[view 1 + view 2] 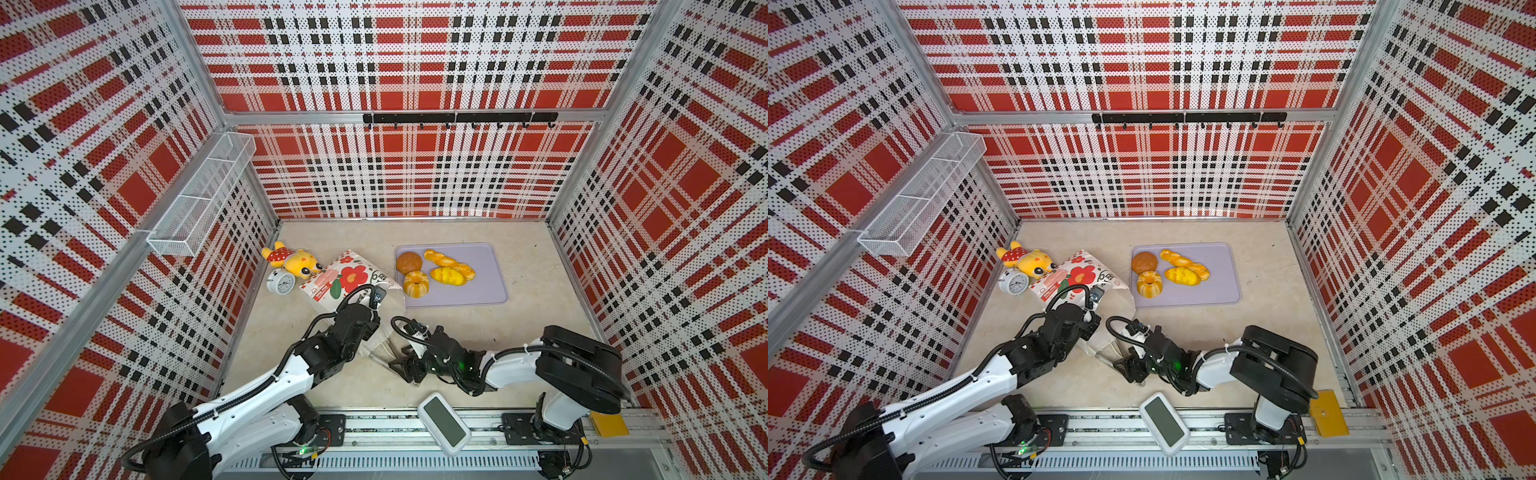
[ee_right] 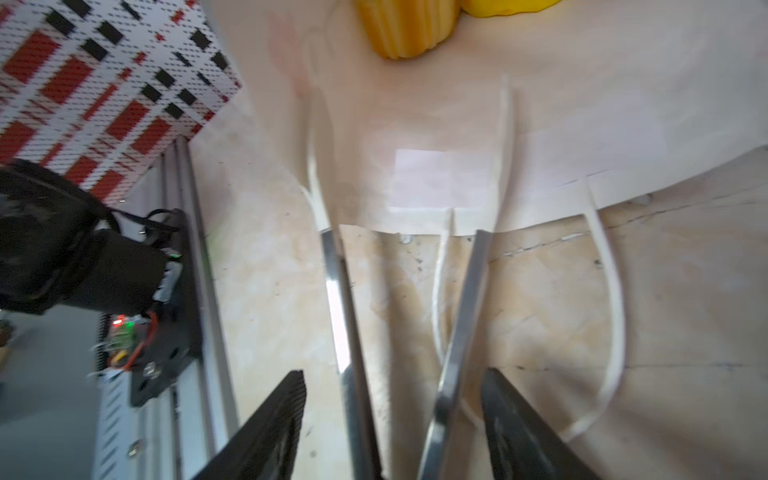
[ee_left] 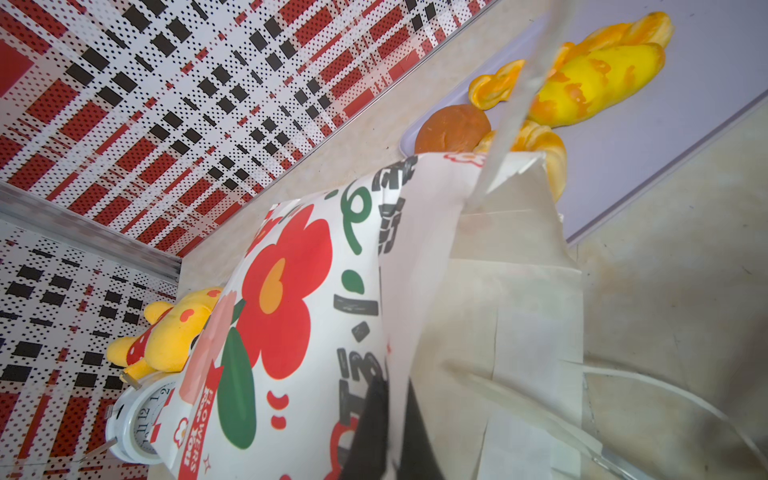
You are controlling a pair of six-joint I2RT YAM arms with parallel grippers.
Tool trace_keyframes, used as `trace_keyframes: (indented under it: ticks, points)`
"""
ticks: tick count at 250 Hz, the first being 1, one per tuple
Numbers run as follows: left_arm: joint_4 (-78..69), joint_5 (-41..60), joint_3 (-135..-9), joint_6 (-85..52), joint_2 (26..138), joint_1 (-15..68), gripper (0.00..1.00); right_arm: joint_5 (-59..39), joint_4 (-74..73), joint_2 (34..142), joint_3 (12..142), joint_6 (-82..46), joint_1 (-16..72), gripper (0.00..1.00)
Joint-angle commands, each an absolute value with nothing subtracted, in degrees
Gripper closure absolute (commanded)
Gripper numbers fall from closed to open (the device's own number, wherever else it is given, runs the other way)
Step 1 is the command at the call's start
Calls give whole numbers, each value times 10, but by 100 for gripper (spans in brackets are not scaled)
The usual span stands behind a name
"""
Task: Take the fake bread out of the paper bag
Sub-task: 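Withdraw the empty tongs from the bag toward the robot with the right gripper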
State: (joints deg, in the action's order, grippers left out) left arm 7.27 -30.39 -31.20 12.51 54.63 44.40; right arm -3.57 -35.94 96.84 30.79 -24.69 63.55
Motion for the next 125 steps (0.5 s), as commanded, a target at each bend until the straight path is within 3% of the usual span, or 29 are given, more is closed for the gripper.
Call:
trace_keyframes:
  ticks: [1, 58, 125]
  points:
    - [54, -311, -312, 125, 539, 448, 100, 20, -394, 1002, 349, -204, 647, 30]
    - [54, -313, -314, 126, 542, 448, 100, 29, -330, 1048, 409, -206, 654, 37]
    - [53, -316, -314, 129, 536, 448, 100, 48, -290, 1050, 429, -219, 650, 74]
